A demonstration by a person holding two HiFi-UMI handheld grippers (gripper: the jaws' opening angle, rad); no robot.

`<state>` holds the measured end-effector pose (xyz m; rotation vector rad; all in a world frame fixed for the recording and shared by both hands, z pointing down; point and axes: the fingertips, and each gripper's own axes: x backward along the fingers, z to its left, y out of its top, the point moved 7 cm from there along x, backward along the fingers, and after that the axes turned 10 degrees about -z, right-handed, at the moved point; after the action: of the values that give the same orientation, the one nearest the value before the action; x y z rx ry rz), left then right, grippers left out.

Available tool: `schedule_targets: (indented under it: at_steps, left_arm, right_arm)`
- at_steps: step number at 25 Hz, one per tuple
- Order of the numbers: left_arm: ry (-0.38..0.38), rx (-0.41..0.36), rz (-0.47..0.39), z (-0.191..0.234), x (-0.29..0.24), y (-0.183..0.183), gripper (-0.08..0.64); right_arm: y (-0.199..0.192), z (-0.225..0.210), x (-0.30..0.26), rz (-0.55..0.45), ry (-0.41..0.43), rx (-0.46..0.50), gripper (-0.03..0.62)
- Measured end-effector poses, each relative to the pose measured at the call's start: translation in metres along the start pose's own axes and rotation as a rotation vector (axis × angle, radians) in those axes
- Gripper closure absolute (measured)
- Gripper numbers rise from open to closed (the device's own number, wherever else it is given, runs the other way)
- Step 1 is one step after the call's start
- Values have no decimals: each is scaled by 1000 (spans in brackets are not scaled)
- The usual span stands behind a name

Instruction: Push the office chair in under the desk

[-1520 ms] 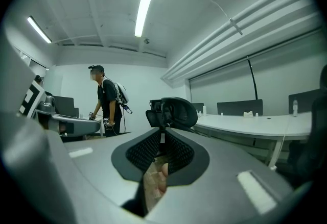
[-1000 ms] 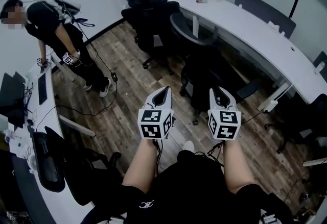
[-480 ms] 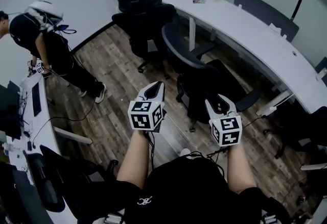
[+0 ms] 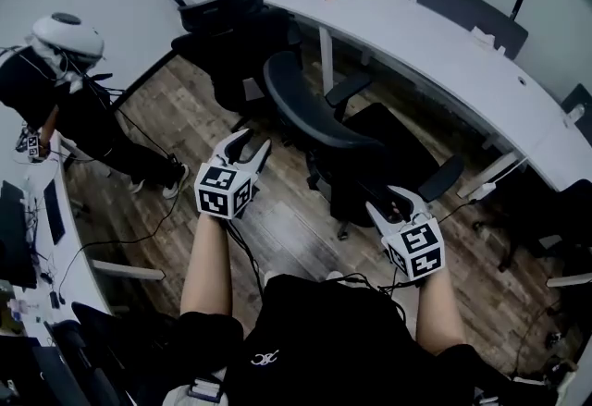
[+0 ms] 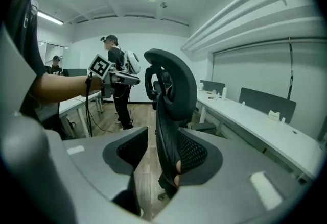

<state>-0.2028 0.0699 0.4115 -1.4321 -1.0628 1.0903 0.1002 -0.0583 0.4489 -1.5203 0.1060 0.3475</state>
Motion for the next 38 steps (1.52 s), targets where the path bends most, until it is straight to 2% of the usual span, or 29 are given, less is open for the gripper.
schedule_targets:
  at_steps: [2,4,6,9,15,22,26,31,35,38]
  left_arm:
    - [-6,-100,12,22,-14,-1,344]
    - [-39,-165,17,46,-29,-2,323]
    - [-99,-199,20,66,-44,-3,305]
    - [-198,-257,37,86,-67,-13,279]
    - [-338,-441,70,114,-110,-37,250]
    - [-468,-530,57,145,-156,-50,245]
    - [-550,-584,46,144,-184,-50,245]
    - [-643,-692,31,137,-203,-49,241]
    - [-712,-653,40,137,-208,-48,247]
    - [-752,-648,24,134,-210,-51,288]
  right_arm:
    - [-3,1,-3,34,-24,31,403]
    - [-5,3,-9,60,-72,71,425]
    - [-6,6,-15,77,-133,90,457]
    - [-6,11,-19,94,-223,89,451]
    - [-4,22,-25,130,-360,76,449]
    - [-1,30,-32,144,-481,68,446]
    - [-3,31,-33,120,-523,24,440]
    - [-2,31,-33,114,-548,-22,436]
    - [-4,29,-30,88,-578,-57,429]
    - [-8,30,-29,69,-601,-76,424]
